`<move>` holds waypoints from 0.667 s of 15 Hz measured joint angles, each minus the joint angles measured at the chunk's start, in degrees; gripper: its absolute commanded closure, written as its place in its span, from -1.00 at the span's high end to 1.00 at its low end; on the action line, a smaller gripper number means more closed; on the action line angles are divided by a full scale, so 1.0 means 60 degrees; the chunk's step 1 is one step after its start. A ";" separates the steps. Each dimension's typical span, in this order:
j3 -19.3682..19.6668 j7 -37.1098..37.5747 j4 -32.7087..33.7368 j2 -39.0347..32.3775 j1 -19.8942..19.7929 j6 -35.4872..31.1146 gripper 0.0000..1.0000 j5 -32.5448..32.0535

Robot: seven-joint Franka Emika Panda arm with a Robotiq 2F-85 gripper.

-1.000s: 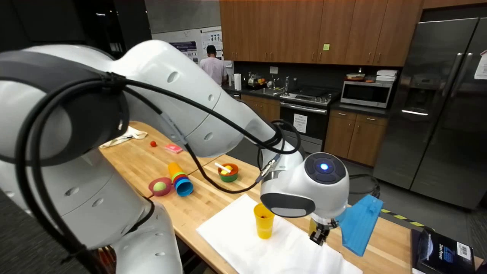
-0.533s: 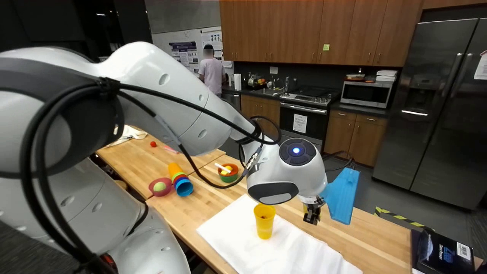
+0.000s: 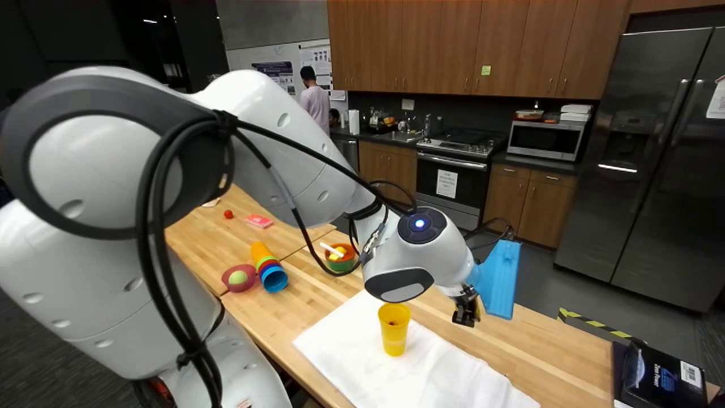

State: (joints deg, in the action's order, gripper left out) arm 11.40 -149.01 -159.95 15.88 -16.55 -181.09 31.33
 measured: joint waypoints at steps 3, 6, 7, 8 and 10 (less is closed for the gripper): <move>-0.0225 0.0000 -0.0011 -0.0815 0.0265 -0.1327 -0.30 0.0314; -0.0785 -0.0004 -0.0074 -0.2056 0.0142 -0.2787 -0.30 0.0977; -0.0995 0.0006 -0.0082 -0.2515 -0.0190 -0.2953 -0.30 0.0986; -0.1053 0.0004 -0.0067 -0.2884 -0.0617 -0.2902 -0.30 0.0846; -0.0094 -0.0020 -0.0062 -0.3514 -0.0604 -0.2774 -0.30 0.0566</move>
State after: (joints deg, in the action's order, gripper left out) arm 10.83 -149.12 -160.32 -5.20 -20.17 -197.74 34.73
